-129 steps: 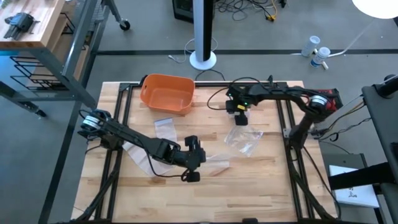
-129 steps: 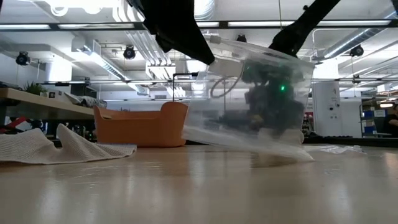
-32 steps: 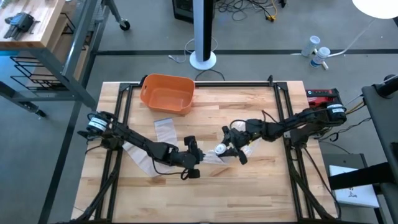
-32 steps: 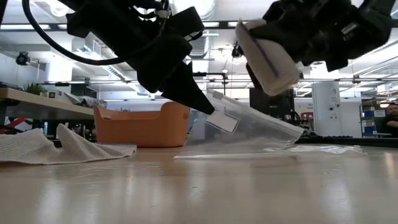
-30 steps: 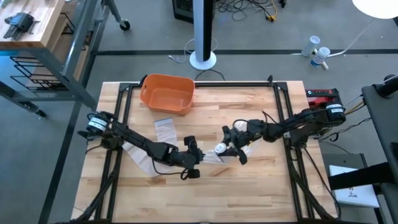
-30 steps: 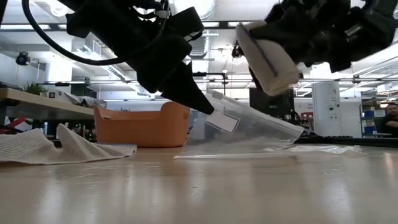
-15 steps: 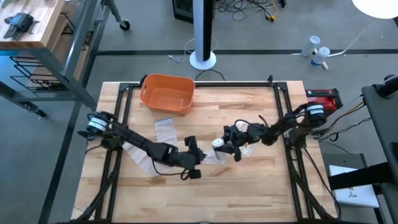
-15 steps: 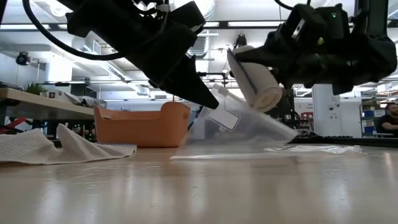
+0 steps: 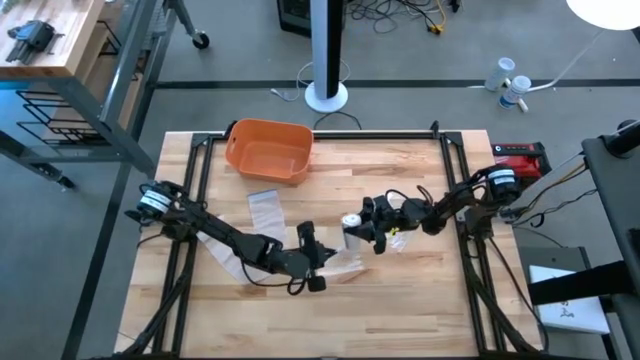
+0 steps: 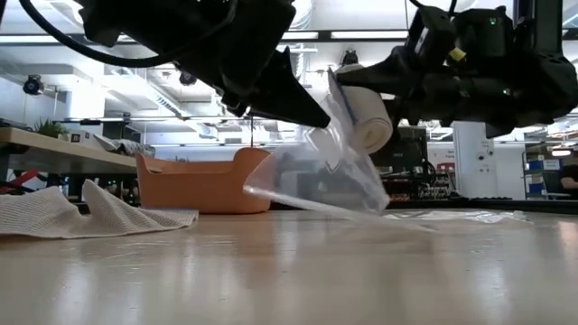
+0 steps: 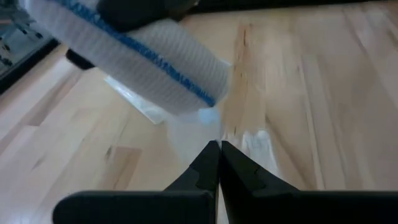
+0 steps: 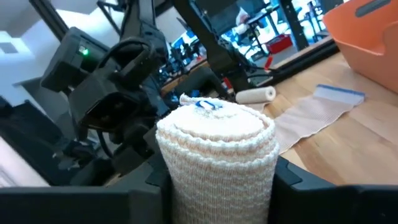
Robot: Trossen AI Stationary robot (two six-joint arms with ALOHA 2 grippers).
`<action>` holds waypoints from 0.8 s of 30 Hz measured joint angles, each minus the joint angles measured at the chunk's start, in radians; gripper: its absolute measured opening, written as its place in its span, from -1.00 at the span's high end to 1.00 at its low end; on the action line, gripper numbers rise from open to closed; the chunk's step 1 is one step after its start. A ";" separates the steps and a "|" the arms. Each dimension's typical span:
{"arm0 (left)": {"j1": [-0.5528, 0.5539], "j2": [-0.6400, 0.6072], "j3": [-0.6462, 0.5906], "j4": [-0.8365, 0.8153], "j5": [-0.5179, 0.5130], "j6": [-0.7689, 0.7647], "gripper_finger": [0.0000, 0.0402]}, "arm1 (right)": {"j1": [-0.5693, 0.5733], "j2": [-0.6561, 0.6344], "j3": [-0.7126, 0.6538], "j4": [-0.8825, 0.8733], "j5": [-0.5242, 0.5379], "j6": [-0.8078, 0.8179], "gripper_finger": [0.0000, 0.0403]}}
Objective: Roll bandage
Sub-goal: Open the transparent zip bag
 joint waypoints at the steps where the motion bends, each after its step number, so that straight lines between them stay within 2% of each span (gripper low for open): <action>1: -0.002 0.000 -0.004 0.011 -0.004 0.005 1.00 | 0.000 0.000 0.005 0.000 0.007 0.006 0.35; 4: -0.012 0.000 -0.009 0.021 -0.023 0.010 1.00 | 0.000 0.000 0.012 0.001 0.047 0.066 0.36; 9: -0.034 0.000 -0.010 0.023 -0.117 -0.010 1.00 | 0.009 0.000 0.012 -0.074 0.151 0.248 0.33; 13: -0.042 0.003 -0.022 0.046 -0.135 -0.021 1.00 | 0.046 0.001 0.012 -0.128 0.282 0.298 0.35; 17: -0.046 0.018 -0.067 0.150 -0.135 -0.023 1.00 | 0.076 0.001 0.027 -0.177 0.431 0.345 0.36; 24: -0.048 0.019 -0.205 0.346 -0.135 -0.035 1.00 | 0.115 0.001 0.122 -0.290 0.589 0.323 0.33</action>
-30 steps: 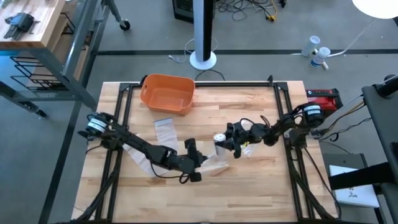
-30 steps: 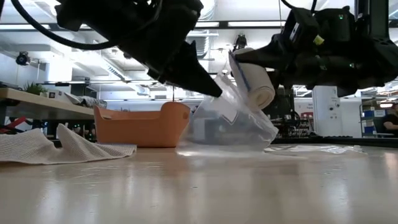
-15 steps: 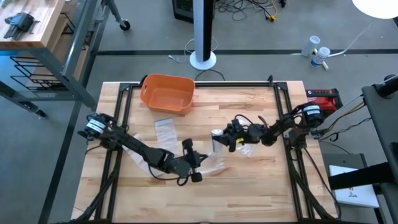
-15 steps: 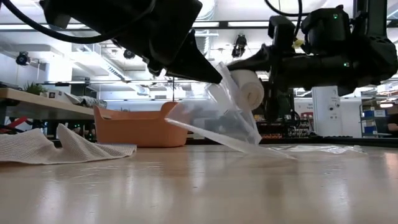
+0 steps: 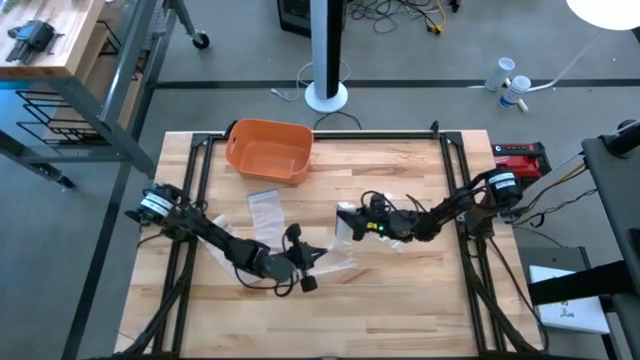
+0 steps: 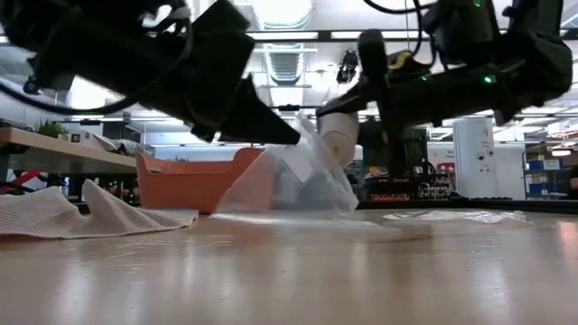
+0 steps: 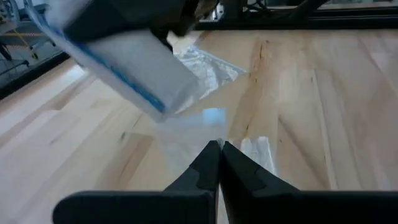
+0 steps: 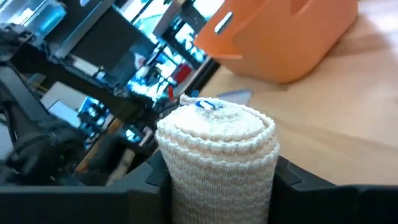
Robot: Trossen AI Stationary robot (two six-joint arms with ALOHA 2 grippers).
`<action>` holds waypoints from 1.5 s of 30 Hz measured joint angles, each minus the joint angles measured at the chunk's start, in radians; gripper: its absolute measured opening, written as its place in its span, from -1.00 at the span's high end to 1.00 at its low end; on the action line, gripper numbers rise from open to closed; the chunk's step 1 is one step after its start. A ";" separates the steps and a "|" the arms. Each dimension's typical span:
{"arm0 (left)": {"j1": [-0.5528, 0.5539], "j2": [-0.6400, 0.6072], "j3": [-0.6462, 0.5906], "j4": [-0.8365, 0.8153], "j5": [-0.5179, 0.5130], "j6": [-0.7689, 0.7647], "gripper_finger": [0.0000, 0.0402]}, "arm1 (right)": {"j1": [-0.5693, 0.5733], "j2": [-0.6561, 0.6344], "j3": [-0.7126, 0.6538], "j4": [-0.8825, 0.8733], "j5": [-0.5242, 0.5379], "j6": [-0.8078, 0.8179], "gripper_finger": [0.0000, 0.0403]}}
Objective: Roll bandage
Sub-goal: Open the transparent zip bag
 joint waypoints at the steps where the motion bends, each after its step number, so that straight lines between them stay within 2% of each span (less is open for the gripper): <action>1: 0.000 0.000 -0.024 0.042 0.000 -0.001 1.00 | 0.004 0.000 0.020 -0.030 0.018 -0.012 0.35; 5: 0.000 0.002 -0.112 0.191 -0.008 -0.010 1.00 | 0.008 0.041 0.098 -0.123 0.042 -0.025 0.38; 10: -0.003 0.003 -0.194 0.213 -0.024 -0.072 1.00 | 0.007 0.112 0.139 -0.122 0.043 0.012 0.34; 14: -0.009 0.003 -0.232 0.214 -0.026 -0.098 1.00 | 0.013 0.111 0.137 -0.126 0.059 0.025 0.36; 19: -0.011 0.003 -0.235 0.196 -0.023 -0.092 1.00 | 0.042 0.104 0.154 -0.136 0.061 0.026 0.36; 25: -0.013 0.003 -0.224 0.147 -0.007 -0.062 1.00 | 0.042 0.111 0.192 -0.288 0.080 0.100 0.35; 30: -0.013 0.003 -0.233 0.082 -0.007 -0.095 1.00 | 0.053 0.106 0.189 -0.278 0.095 0.068 0.36; 36: -0.012 0.003 -0.235 0.077 -0.007 -0.091 1.00 | 0.083 0.107 0.189 -0.275 0.089 0.072 0.34; 39: -0.012 0.003 -0.235 0.062 -0.003 -0.077 1.00 | 0.093 0.105 0.189 -0.275 0.086 0.021 0.36; 42: -0.012 -0.006 -0.234 0.035 0.008 -0.075 0.95 | 0.092 0.089 0.185 -0.278 0.064 -0.026 0.36; 45: -0.012 -0.025 -0.219 0.005 0.054 -0.074 0.81 | 0.090 0.064 0.171 -0.281 0.017 -0.036 0.34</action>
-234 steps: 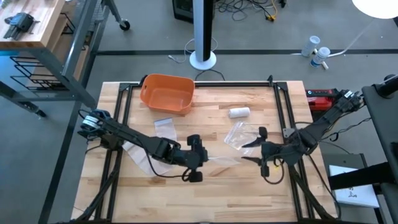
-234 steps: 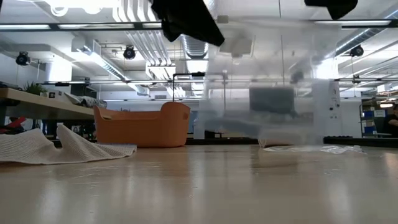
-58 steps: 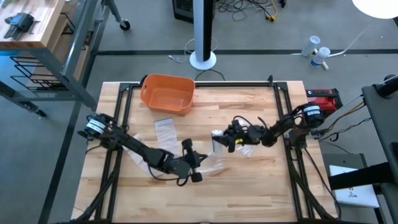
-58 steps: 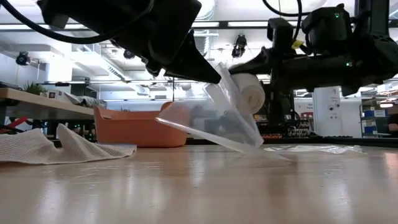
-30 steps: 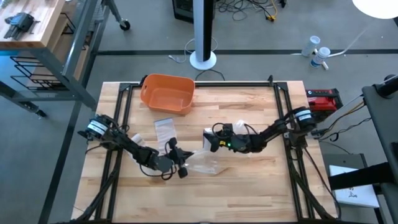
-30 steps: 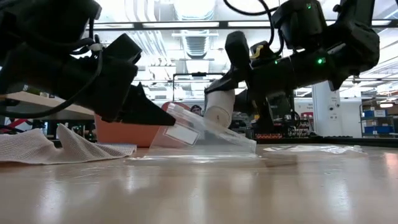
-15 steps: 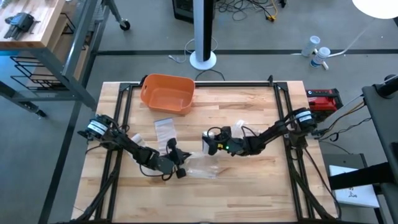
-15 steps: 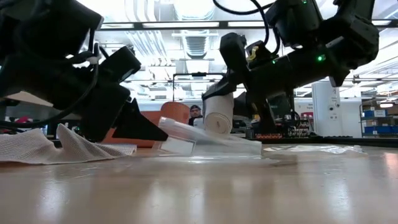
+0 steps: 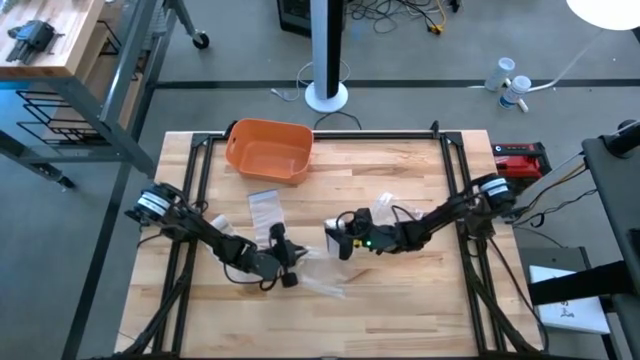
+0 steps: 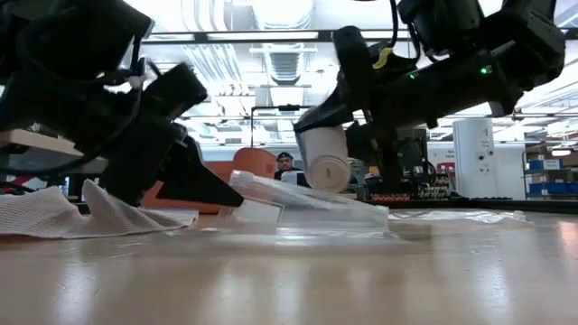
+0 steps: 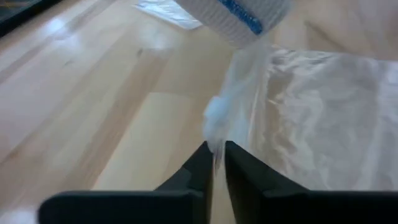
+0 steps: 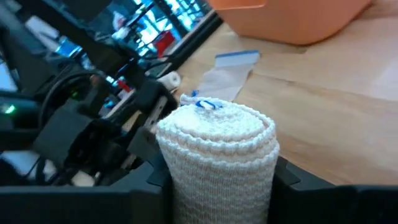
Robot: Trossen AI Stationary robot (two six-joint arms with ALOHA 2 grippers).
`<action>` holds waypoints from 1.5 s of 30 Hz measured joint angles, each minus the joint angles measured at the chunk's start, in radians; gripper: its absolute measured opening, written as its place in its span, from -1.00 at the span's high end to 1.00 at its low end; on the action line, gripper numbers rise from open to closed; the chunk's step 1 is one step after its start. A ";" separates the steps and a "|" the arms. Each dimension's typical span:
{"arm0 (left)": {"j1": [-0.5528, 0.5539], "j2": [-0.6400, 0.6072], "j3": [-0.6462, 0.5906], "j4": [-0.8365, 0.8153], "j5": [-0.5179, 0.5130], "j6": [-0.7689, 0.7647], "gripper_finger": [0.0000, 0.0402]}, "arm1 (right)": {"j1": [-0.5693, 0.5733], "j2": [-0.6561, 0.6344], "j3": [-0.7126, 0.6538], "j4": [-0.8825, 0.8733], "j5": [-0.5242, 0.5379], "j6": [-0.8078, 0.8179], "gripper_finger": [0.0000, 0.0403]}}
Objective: Roll bandage
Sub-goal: Open the transparent zip bag
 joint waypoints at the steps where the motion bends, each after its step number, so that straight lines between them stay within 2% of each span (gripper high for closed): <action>1: 0.000 -0.006 0.011 -0.017 0.007 0.000 0.76 | 0.000 -0.004 -0.008 -0.003 -0.009 0.000 0.34; 5: 0.000 -0.034 0.084 -0.162 0.017 0.005 0.49 | -0.001 -0.027 -0.053 -0.005 -0.011 0.002 0.36; 13: 0.025 -0.036 0.315 -0.605 0.022 -0.012 0.03 | -0.011 -0.119 -0.211 0.055 -0.010 0.007 0.34; 18: 0.065 -0.036 0.415 -0.669 0.125 0.007 -0.11 | -0.018 -0.262 -0.292 -0.011 -0.034 -0.096 0.37; 20: 0.085 -0.036 0.444 -0.681 0.207 0.019 -0.12 | -0.017 -0.330 -0.311 -0.109 -0.067 -0.121 0.38; 22: 0.103 -0.036 0.460 -0.697 0.266 0.028 -0.13 | -0.018 -0.404 -0.316 -0.277 -0.098 -0.135 0.38; 28: 0.175 -0.035 0.474 -0.679 0.317 0.076 -0.08 | -0.044 -0.573 -0.221 -0.894 -0.106 -0.125 0.36; 32: 0.222 -0.006 0.474 -0.660 0.396 0.124 -0.05 | -0.064 -0.611 -0.127 -1.197 -0.164 -0.169 0.37; 36: 0.252 0.063 0.506 -0.599 0.497 0.155 -0.01 | -0.069 -0.596 -0.065 -1.319 -0.211 -0.246 0.35; 41: 0.269 0.177 0.590 -0.613 0.492 0.215 0.08 | -0.071 -0.526 -0.024 -1.343 -0.315 -0.305 0.36; 45: 0.271 0.230 0.675 -0.692 0.490 0.247 0.19 | -0.070 -0.474 -0.012 -1.348 -0.330 -0.309 0.35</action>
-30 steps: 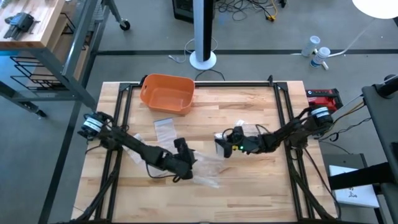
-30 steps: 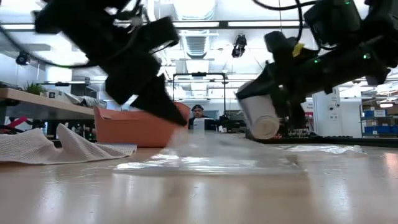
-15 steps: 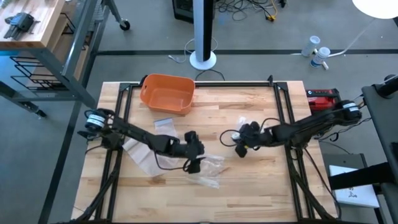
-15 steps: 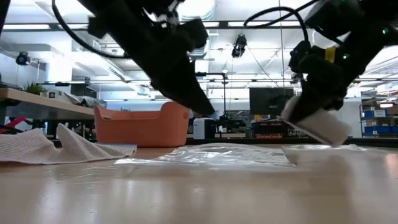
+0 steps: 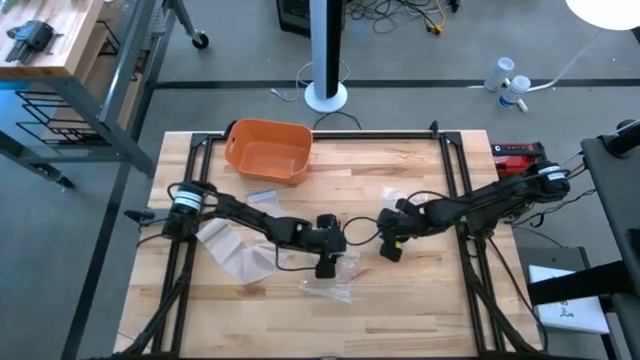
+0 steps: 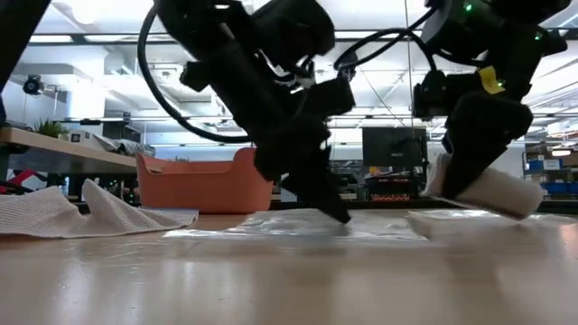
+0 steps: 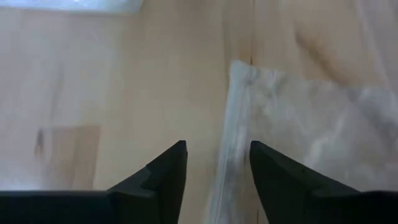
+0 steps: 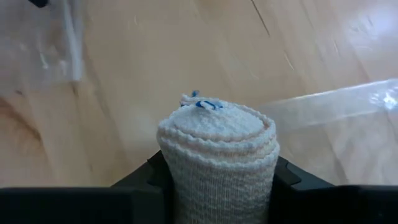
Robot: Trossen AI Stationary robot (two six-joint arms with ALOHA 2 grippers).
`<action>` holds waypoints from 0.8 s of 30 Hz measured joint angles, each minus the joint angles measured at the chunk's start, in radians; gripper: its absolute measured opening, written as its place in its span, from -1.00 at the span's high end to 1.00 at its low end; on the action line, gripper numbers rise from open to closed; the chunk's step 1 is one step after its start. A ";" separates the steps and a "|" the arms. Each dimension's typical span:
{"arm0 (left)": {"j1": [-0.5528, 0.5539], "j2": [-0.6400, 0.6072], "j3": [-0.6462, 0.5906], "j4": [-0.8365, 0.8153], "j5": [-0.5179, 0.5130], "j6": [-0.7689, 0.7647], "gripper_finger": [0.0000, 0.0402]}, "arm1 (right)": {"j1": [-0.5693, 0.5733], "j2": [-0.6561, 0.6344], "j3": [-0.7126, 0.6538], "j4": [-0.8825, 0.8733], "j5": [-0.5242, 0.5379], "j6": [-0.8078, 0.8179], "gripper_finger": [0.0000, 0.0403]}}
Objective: Roll bandage
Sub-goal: Open the transparent zip bag
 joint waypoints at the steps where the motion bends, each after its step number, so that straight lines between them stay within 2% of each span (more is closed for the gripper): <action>1: 0.000 0.007 0.016 -0.041 0.001 0.008 0.23 | 0.000 0.008 0.001 0.006 0.000 -0.001 0.34; 5: -0.003 0.020 0.064 -0.137 0.003 0.032 0.44 | 0.000 0.016 0.002 0.006 0.001 -0.007 0.32; 12: -0.005 0.008 0.066 -0.143 0.002 0.060 0.96 | 0.003 0.015 0.002 0.017 -0.019 -0.031 0.30; 15: -0.011 0.004 0.083 -0.149 -0.007 0.073 0.96 | 0.005 0.007 0.002 0.020 -0.020 -0.041 0.18; 19: -0.042 -0.004 0.150 -0.199 -0.068 0.124 0.99 | 0.015 -0.033 0.012 0.037 -0.020 -0.093 -0.02; 24: -0.094 -0.008 0.281 -0.378 -0.207 0.180 1.00 | 0.066 -0.142 0.033 0.069 -0.013 -0.208 -0.22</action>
